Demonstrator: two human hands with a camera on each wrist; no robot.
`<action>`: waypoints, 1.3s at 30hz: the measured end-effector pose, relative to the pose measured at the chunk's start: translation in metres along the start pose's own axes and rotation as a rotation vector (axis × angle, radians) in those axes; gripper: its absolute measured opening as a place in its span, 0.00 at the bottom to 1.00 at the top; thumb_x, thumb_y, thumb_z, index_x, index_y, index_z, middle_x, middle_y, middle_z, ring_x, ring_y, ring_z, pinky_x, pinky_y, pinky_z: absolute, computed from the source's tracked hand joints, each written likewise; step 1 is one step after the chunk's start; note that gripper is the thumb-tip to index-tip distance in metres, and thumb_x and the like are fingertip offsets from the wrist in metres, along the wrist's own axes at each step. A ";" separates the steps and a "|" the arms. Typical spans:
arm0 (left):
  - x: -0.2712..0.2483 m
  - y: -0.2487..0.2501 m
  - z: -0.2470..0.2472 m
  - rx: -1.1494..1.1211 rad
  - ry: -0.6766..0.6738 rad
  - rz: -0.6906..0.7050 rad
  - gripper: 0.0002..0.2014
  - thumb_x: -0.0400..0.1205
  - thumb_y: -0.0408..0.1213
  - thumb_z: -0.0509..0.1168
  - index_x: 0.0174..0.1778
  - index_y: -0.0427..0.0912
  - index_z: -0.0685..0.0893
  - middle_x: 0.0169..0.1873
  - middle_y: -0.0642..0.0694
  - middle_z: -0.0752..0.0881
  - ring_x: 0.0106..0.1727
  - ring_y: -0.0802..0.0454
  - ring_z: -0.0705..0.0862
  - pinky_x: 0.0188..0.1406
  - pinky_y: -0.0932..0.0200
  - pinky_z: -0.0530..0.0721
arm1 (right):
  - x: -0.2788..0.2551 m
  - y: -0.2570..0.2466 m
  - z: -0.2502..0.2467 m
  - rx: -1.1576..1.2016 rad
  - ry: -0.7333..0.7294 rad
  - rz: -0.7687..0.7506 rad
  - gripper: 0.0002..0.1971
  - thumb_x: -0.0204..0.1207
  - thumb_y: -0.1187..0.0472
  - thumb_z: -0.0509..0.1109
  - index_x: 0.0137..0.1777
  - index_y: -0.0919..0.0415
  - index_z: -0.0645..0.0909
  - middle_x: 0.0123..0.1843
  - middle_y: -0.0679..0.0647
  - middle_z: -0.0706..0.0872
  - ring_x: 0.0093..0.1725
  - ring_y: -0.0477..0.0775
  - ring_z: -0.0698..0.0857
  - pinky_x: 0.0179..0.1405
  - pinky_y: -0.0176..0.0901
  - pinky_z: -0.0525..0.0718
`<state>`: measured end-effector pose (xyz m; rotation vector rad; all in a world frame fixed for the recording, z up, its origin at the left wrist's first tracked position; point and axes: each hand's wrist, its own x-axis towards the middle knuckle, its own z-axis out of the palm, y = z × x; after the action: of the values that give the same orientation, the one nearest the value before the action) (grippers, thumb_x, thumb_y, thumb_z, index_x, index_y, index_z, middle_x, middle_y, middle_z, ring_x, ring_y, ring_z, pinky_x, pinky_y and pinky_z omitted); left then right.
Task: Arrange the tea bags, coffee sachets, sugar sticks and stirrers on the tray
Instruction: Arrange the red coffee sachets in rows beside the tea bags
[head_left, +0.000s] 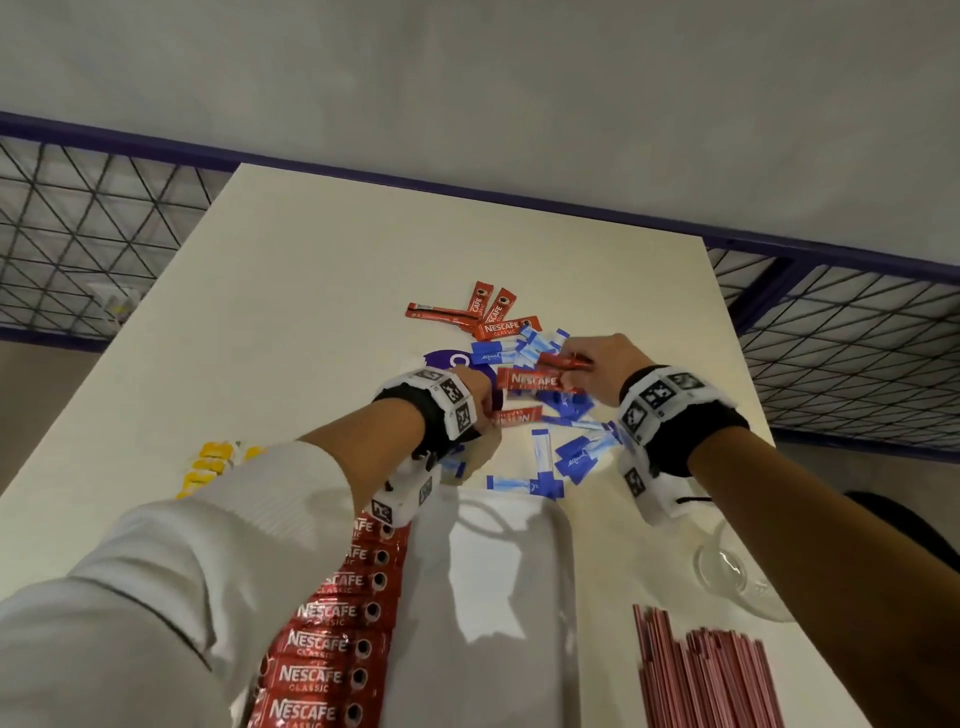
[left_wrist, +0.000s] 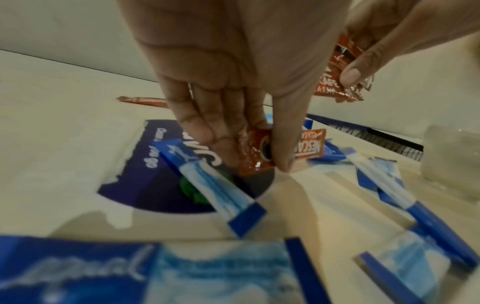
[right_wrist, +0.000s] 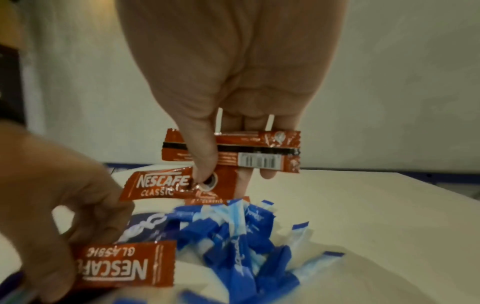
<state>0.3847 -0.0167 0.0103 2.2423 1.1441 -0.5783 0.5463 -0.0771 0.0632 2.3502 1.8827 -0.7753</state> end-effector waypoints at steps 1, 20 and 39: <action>-0.003 -0.005 -0.004 -0.075 0.016 0.001 0.12 0.77 0.42 0.69 0.53 0.44 0.79 0.46 0.45 0.83 0.46 0.47 0.83 0.54 0.53 0.81 | 0.001 0.000 -0.004 0.053 0.046 0.013 0.01 0.79 0.61 0.65 0.49 0.57 0.77 0.40 0.52 0.80 0.34 0.48 0.77 0.32 0.34 0.70; -0.001 -0.049 -0.052 -1.431 0.300 -0.118 0.10 0.85 0.42 0.56 0.44 0.39 0.75 0.34 0.41 0.80 0.30 0.46 0.81 0.38 0.50 0.83 | 0.044 -0.109 0.008 0.488 -0.110 -0.071 0.19 0.81 0.52 0.63 0.55 0.71 0.78 0.40 0.65 0.83 0.32 0.56 0.89 0.30 0.45 0.85; 0.068 -0.099 -0.079 -0.150 0.222 -0.042 0.14 0.78 0.46 0.68 0.56 0.44 0.80 0.54 0.44 0.85 0.51 0.43 0.82 0.51 0.56 0.75 | 0.185 -0.051 0.011 -0.681 -0.157 -0.170 0.45 0.64 0.47 0.76 0.79 0.38 0.55 0.83 0.45 0.54 0.78 0.57 0.62 0.75 0.59 0.67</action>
<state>0.3496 0.1218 0.0024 2.1973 1.3000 -0.2533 0.5211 0.1005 -0.0057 1.6848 1.8957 -0.2432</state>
